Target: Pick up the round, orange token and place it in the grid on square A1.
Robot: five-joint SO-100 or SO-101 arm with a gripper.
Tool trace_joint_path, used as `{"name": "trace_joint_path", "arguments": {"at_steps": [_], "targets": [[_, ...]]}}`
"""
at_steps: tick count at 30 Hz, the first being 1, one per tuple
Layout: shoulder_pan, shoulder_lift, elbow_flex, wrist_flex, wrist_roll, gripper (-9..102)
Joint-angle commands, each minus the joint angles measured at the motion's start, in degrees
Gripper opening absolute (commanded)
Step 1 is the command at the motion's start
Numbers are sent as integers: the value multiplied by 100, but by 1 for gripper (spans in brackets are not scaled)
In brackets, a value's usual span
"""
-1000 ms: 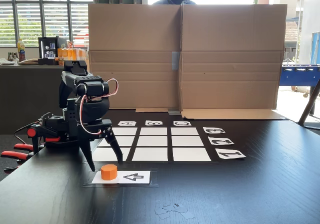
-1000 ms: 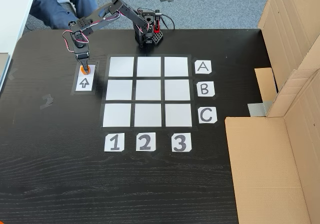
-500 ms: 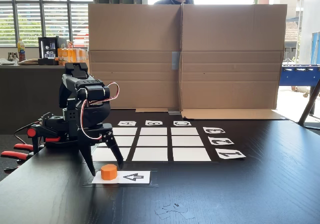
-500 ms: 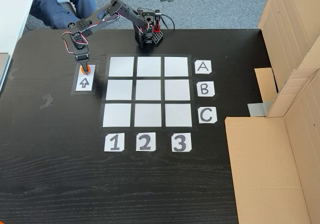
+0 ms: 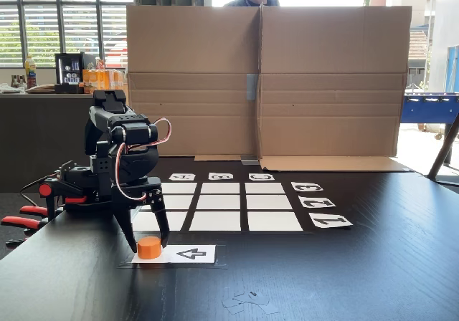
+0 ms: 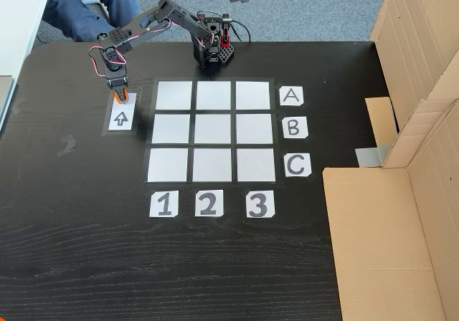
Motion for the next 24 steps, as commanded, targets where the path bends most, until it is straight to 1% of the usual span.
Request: {"name": "trace_joint_path", "arguments": {"at_steps": [1,14,24], "targets": [[-9,26,-220,0,53,12],[0,132,-264,9,176,11],[18,1187,-220,272,308,11]]}}
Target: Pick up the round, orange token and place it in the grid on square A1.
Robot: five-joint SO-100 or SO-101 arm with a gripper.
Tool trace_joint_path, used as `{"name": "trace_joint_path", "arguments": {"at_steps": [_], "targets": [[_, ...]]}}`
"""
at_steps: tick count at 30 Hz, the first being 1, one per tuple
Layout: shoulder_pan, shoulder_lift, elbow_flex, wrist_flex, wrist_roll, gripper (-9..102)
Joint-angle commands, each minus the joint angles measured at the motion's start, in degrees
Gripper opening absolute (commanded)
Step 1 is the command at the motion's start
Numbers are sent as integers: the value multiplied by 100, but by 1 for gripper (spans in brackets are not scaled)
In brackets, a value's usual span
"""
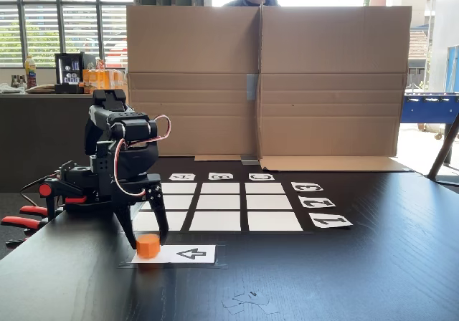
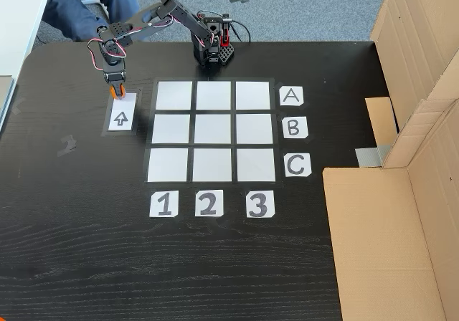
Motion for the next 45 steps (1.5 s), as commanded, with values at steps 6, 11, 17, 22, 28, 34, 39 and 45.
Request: {"name": "trace_joint_path", "arguments": {"at_steps": [6,11,17,22,28,34,39,45], "targets": [[70,1283,70,70,26,12],[26,1907,369,70,0,12],[-158,2900,1187,70,-9,12],[-343,3797,2206,62,-26,12],[-642,4816,3472,35,-26,12],[-984,5766,4605,9,-9,12],[-1178,6398,5388,0,0,12],[-1310,6935,6082,-35,-18,12]]}}
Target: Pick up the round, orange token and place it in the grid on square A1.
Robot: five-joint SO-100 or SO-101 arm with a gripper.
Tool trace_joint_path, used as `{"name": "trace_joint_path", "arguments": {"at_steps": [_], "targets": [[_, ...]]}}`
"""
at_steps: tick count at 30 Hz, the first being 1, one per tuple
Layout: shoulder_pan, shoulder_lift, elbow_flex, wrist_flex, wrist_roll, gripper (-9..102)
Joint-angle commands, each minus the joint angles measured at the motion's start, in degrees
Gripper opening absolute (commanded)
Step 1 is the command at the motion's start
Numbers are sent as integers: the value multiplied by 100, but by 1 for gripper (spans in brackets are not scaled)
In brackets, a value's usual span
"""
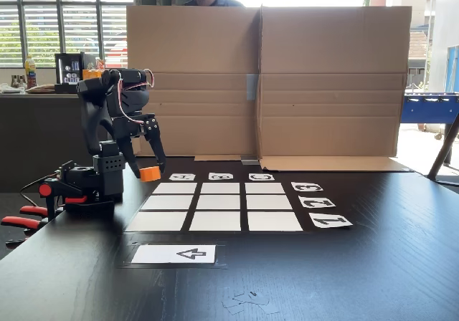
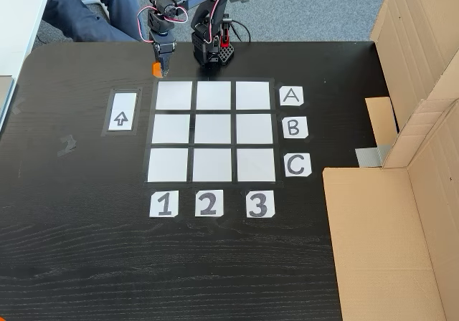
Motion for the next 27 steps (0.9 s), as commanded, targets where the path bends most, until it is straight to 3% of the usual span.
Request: {"name": "trace_joint_path", "arguments": {"at_steps": [1,27], "targets": [[-35,334,229,-88,-18,12],[-185,299,2083,-1336,-44,12]]}}
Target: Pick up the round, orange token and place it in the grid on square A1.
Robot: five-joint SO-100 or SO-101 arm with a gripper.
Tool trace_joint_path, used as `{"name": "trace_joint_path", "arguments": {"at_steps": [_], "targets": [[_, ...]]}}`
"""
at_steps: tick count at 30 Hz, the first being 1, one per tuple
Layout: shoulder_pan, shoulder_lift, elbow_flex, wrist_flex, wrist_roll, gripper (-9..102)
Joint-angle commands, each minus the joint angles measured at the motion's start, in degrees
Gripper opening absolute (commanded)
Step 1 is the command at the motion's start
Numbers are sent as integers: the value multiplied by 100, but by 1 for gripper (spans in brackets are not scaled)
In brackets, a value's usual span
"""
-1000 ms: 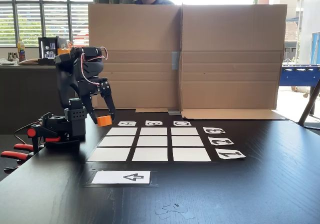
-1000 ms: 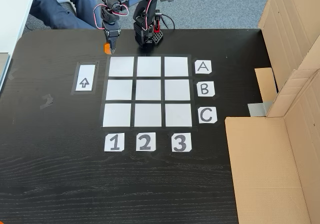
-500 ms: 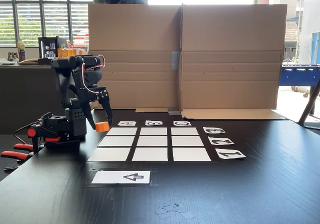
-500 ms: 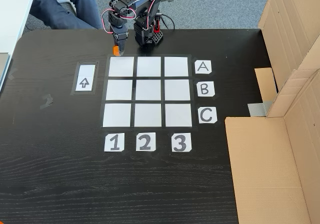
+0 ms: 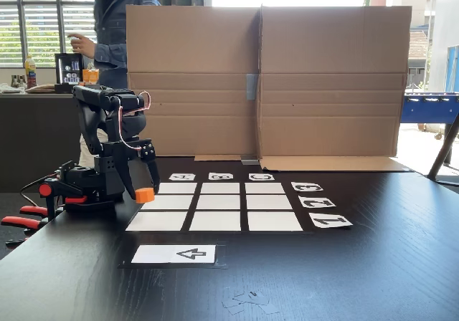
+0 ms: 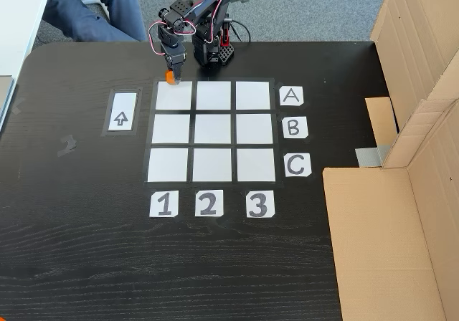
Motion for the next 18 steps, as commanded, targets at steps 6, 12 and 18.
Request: {"name": "trace_joint_path", "arguments": {"at_steps": [6,12,18], "targets": [[-79,-624,0,-483,-53,12],[-202,-1055,-53,-712,-53,12],[-352,-1362,-62,-905,-35,12]]}}
